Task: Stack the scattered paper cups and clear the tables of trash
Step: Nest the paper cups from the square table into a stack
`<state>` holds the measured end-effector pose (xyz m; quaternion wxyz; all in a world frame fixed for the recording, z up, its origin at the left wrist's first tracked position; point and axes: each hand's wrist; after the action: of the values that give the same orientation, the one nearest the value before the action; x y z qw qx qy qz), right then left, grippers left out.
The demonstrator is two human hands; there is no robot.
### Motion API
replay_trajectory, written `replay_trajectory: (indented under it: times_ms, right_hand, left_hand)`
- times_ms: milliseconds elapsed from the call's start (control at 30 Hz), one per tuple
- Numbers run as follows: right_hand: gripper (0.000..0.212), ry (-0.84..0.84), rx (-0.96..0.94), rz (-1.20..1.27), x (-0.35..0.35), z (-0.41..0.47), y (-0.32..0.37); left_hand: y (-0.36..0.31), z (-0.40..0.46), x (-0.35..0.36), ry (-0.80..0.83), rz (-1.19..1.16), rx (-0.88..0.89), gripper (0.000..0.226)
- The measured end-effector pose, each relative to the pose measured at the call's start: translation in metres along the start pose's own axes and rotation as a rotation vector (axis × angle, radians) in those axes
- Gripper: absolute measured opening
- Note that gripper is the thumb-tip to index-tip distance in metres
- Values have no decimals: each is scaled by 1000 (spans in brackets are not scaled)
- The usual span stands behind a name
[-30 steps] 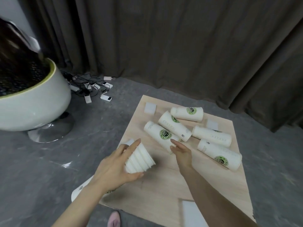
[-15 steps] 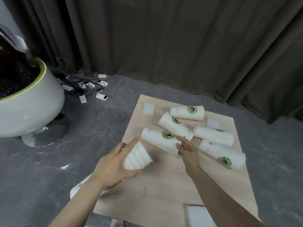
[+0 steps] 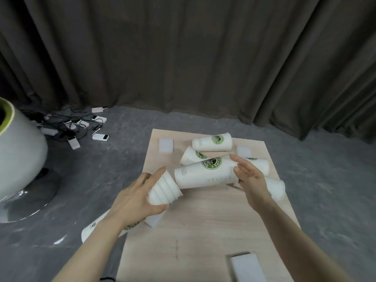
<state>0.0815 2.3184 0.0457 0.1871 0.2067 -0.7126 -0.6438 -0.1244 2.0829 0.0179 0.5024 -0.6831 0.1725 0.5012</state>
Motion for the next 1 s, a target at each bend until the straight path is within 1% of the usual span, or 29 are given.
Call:
replay_trajectory:
  times_ms: [300, 400, 500, 600, 800, 1000]
  right_hand:
    - [29, 90, -43, 26, 12, -9, 3]
    - [32, 80, -55, 7, 16, -12, 1]
    - [29, 72, -54, 7, 19, -16, -3]
    - [31, 87, -63, 37, 27, -26, -4]
    - [32, 67, -56, 71, 39, -45, -2]
    - [37, 74, -3, 92, 22, -55, -7]
  left_hand:
    - [-1, 20, 1, 37, -29, 105, 100]
    - [0, 25, 0, 44, -25, 133, 100]
    - [1, 28, 0, 53, -26, 161, 99]
    - [-2, 30, 2, 72, -29, 194, 99]
    - [-23, 37, 11, 118, -39, 247, 99]
    - [-64, 44, 36, 139, -78, 299, 109]
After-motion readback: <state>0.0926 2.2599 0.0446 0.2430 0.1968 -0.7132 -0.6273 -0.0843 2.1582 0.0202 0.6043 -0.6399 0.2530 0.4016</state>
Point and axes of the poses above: each hand's wrist, its own z-axis towards the middle knuckle, its own x-axis out of the palm, y = z × x, and after that the axes turned 5 degrees about -y, right-handed
